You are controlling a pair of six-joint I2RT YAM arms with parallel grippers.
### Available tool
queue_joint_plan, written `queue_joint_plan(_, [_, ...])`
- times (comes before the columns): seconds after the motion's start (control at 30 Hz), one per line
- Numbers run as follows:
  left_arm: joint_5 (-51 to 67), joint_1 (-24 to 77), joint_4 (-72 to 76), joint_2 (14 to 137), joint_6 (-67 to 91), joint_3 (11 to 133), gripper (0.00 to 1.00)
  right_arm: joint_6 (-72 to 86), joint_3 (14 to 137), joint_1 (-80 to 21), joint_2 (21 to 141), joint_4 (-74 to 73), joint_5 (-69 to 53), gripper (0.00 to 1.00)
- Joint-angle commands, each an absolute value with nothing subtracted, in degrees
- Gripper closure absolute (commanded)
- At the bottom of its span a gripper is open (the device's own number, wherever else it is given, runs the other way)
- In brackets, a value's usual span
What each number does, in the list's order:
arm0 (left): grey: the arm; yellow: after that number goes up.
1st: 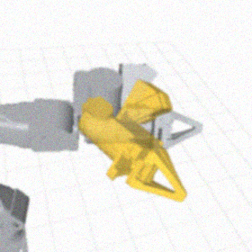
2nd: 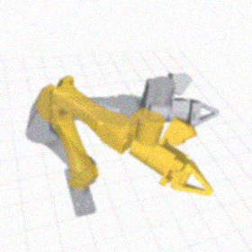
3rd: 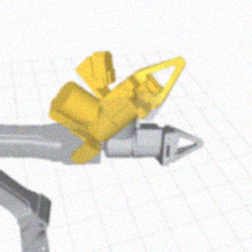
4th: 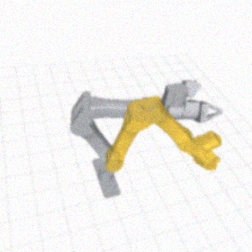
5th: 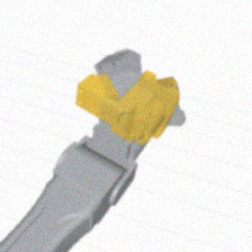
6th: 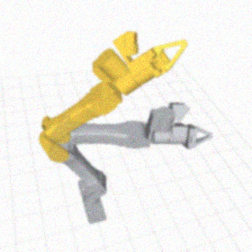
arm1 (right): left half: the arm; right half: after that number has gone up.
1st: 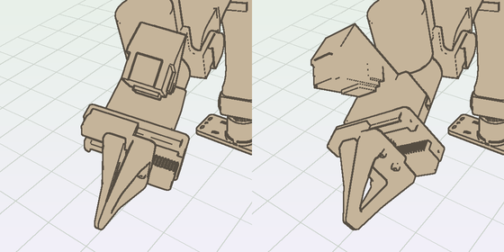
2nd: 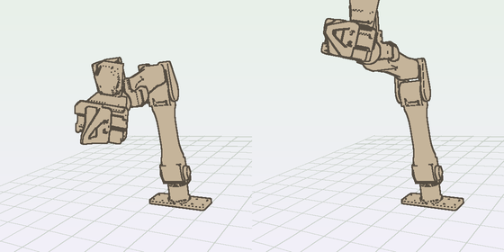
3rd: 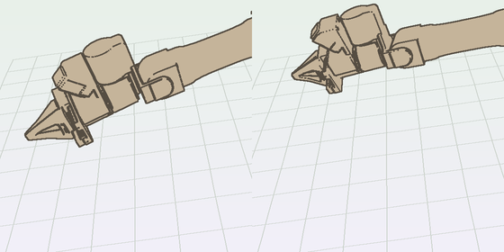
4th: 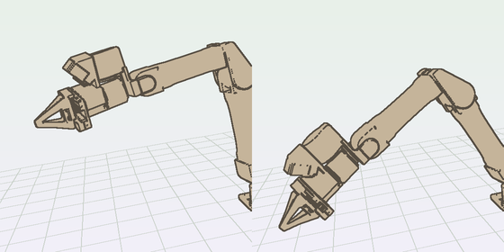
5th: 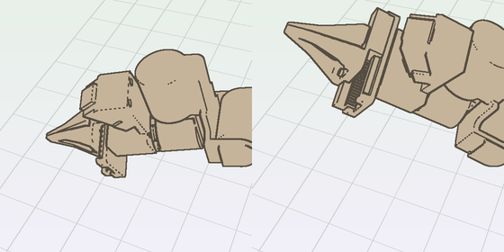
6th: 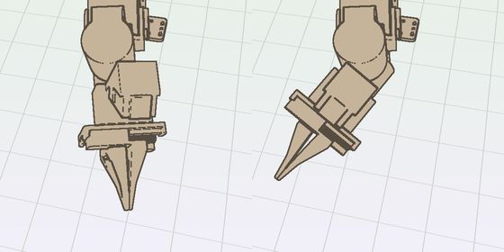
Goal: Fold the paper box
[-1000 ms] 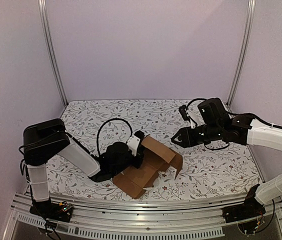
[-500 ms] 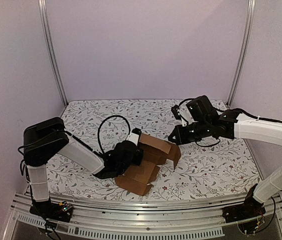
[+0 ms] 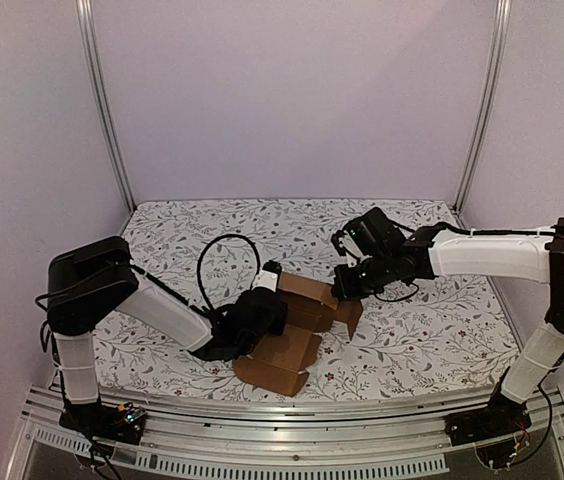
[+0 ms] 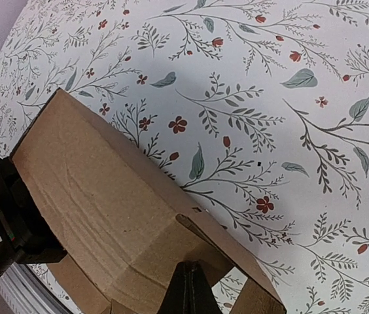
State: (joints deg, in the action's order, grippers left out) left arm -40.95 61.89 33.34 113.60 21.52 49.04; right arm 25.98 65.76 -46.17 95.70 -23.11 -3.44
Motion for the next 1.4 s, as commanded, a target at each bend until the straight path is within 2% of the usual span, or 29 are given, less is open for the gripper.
queue_joint_plan(0.0, [-40.41,62.94,29.79,114.89,24.12,50.99,1.00,28.61,65.86,-46.25,98.04,-19.99,-3.74,1.00])
queue_joint_plan(0.3, [-37.75,62.93,26.24,114.75,27.11,53.06,1.00,35.62,62.88,-47.58,100.13,-10.55,-4.65,1.00])
queue_joint_plan(0.9, [-29.93,62.40,20.30,107.86,34.38,54.23,1.00,48.99,52.78,-48.13,91.11,17.04,-6.72,1.00])
queue_joint_plan(1.13, [-29.98,62.08,19.87,105.82,34.65,54.01,1.00,47.69,53.24,-48.18,89.04,15.37,-5.96,1.00])
queue_joint_plan(1.37, [-31.75,60.13,19.64,104.52,34.19,53.21,1.00,42.30,55.95,-48.23,85.97,5.23,-5.36,1.00])
